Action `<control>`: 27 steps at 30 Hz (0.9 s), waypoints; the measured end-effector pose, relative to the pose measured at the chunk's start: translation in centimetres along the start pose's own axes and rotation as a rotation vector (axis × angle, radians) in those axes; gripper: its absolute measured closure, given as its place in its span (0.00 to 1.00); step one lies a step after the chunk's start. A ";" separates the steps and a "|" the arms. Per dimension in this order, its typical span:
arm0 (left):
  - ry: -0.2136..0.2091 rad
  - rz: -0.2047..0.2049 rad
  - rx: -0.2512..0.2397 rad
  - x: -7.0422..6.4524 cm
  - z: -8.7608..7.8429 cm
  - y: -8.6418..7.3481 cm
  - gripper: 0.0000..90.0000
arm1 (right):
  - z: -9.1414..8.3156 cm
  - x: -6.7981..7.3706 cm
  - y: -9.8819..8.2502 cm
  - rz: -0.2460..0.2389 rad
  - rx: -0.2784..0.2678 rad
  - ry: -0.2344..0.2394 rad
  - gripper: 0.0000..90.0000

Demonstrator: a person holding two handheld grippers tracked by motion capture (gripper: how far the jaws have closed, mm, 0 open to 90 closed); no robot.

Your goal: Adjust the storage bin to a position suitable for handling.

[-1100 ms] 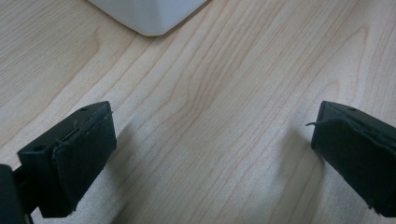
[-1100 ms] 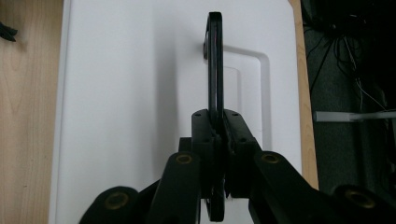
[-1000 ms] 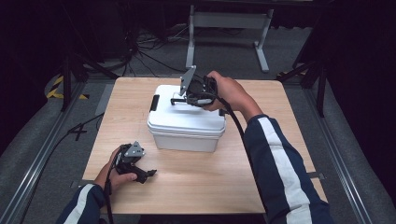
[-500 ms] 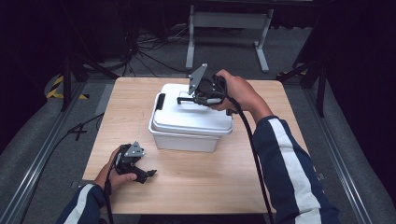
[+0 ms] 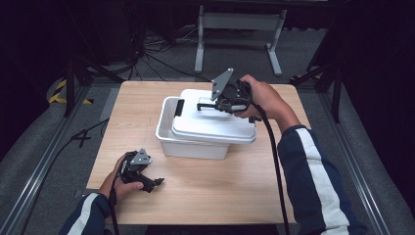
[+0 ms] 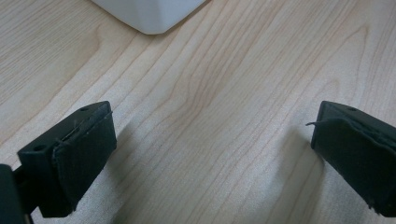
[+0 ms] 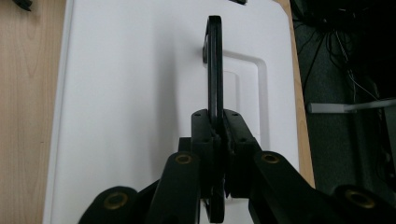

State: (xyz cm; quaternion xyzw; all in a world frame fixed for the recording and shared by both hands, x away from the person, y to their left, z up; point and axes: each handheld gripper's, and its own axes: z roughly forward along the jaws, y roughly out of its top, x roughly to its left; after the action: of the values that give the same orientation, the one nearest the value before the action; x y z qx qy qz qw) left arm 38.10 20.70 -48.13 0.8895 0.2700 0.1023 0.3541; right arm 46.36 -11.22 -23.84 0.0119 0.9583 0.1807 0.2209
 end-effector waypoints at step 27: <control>0.004 -0.006 -0.004 -0.1 0.0 0.0 0.01 | -2.8 0.1 -5.3 0.049 -0.012 -0.037 0.94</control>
State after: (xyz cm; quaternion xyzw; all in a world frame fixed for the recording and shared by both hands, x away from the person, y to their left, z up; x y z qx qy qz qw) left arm 38.05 20.68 -48.19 0.8877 0.2731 0.1037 0.3557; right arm 45.42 -17.10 -23.41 0.0373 0.9524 0.1918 0.2340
